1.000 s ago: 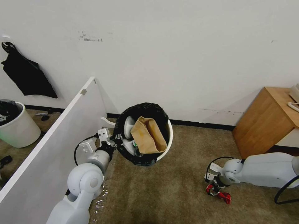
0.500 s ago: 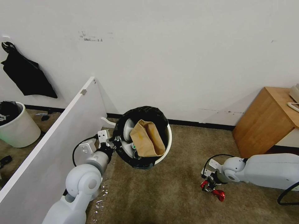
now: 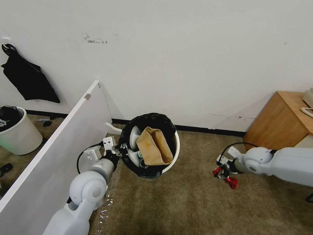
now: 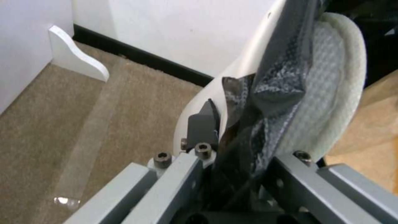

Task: Pick up the trash bin, then pick up the garbage from the floor and place it into the trash bin.

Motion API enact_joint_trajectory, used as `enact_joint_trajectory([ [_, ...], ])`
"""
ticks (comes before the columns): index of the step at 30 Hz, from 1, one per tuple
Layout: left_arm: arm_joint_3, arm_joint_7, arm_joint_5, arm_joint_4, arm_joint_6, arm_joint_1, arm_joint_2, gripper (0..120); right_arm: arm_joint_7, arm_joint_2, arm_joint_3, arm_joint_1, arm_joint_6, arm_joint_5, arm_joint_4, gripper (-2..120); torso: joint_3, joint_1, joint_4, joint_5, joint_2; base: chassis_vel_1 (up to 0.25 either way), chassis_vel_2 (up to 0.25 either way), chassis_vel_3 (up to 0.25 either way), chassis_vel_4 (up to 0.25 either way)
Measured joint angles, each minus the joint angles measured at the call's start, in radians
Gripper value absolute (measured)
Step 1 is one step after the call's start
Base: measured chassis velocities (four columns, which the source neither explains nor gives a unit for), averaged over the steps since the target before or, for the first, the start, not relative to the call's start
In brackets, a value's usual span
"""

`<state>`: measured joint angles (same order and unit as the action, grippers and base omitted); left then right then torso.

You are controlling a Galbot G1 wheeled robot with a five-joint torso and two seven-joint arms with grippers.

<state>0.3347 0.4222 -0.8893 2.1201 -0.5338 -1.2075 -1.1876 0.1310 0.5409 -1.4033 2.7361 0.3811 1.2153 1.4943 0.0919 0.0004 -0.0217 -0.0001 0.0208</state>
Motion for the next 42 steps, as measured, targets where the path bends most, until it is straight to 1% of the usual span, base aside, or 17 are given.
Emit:
enact_joint_trajectory([
  [9,-0.009,0.029,-0.043,0.007,-0.012,0.015,0.025,1,-0.027,-0.051,-0.051,-0.033,-0.013,0.005,0.043,48,0.000,0.000,0.0005,0.0003,0.000,0.000,0.000,0.000,0.000],
  [14,-0.015,0.048,-0.081,0.013,-0.016,0.030,0.047,1,-0.032,-0.090,-0.079,-0.055,-0.026,-0.005,0.080,48,0.000,0.000,-0.0001,0.0001,0.000,0.000,0.000,0.000,0.000],
  [17,-0.022,0.063,-0.112,0.017,-0.020,0.047,0.066,1,-0.033,-0.129,-0.112,-0.076,-0.040,-0.017,0.123,48,0.000,0.000,0.0007,0.0002,0.000,0.000,0.000,0.000,0.000],
  [19,-0.026,0.067,-0.124,0.018,-0.021,0.053,0.074,1,-0.033,-0.149,-0.113,-0.096,-0.044,-0.018,0.143,48,0.000,0.000,0.0005,0.0001,0.000,0.000,0.000,0.000,0.000],
  [20,-0.030,0.071,-0.136,0.019,-0.023,0.058,0.081,1,-0.033,-0.173,-0.105,-0.125,-0.051,-0.021,0.164,48,0.000,0.000,0.0005,0.0002,0.000,0.000,0.000,0.000,0.000],
  [21,-0.038,0.075,-0.154,0.021,-0.027,0.067,0.091,1,-0.033,-0.223,-0.072,-0.192,-0.060,-0.024,0.208,48,0.000,0.000,0.0002,0.0002,0.000,0.000,0.000,0.000,0.000],
  [22,-0.038,0.075,-0.154,0.021,-0.027,0.067,0.091,1,-0.033,-0.223,-0.072,-0.192,-0.060,-0.024,0.208,48,0.000,0.000,0.0002,0.0002,0.000,0.000,0.000,0.000,0.000],
  [23,-0.041,0.077,-0.162,0.021,-0.029,0.071,0.095,1,-0.032,-0.250,-0.056,-0.232,-0.062,-0.026,0.233,48,0.000,0.000,-0.0003,0.0003,0.000,0.000,0.000,0.000,0.000],
  [24,-0.047,0.078,-0.174,0.021,-0.033,0.076,0.099,1,-0.030,-0.304,-0.004,-0.318,-0.068,-0.030,0.271,48,0.000,0.000,0.0009,0.0001,0.000,0.000,0.000,0.000,0.000],
  [25,-0.047,0.078,-0.174,0.021,-0.033,0.076,0.099,1,-0.030,-0.304,-0.004,-0.318,-0.068,-0.030,0.271,48,0.000,0.000,0.0009,0.0001,0.000,0.000,0.000,0.000,0.000],
  [26,-0.053,0.080,-0.182,0.020,-0.039,0.080,0.101,1,-0.025,-0.354,0.032,-0.392,-0.069,-0.033,0.299,48,0.000,0.000,-0.0001,0.0000,0.000,0.000,0.000,0.000,0.000],
  [28,-0.066,0.083,-0.194,0.018,-0.049,0.084,0.100,1,-0.015,-0.441,0.077,-0.499,-0.068,-0.037,0.350,48,0.000,0.000,-0.0003,0.0001,0.000,0.000,0.000,0.000,0.000],
  [29,-0.066,0.083,-0.194,0.018,-0.049,0.084,0.100,1,-0.015,-0.441,0.077,-0.499,-0.068,-0.037,0.350,48,0.000,0.000,-0.0003,0.0001,0.000,0.000,0.000,0.000,0.000],
  [32,-0.080,0.087,-0.204,0.017,-0.061,0.083,0.099,1,-0.009,-0.544,0.117,-0.617,-0.057,-0.043,0.414,48,0.000,0.000,0.0003,0.0002,0.000,0.000,0.000,0.000,0.000],
  [39,-0.107,0.099,-0.230,0.021,-0.078,0.089,0.099,1,-0.010,-0.634,0.166,-0.747,-0.051,-0.059,0.482,48,0.000,0.000,0.0009,-0.0001,0.000,0.000,0.000,0.000,0.000],
  [40,-0.117,0.102,-0.235,0.021,-0.082,0.093,0.099,1,-0.010,-0.657,0.191,-0.786,-0.050,-0.064,0.497,48,0.000,0.000,0.0001,0.0001,0.000,0.000,0.000,0.000,0.000],
  [42,-0.132,0.104,-0.242,0.019,-0.086,0.100,0.100,1,-0.015,-0.677,0.202,-0.818,-0.051,-0.065,0.519,48,0.000,0.000,0.0000,0.0005,0.000,0.000,0.000,0.000,0.000],
])
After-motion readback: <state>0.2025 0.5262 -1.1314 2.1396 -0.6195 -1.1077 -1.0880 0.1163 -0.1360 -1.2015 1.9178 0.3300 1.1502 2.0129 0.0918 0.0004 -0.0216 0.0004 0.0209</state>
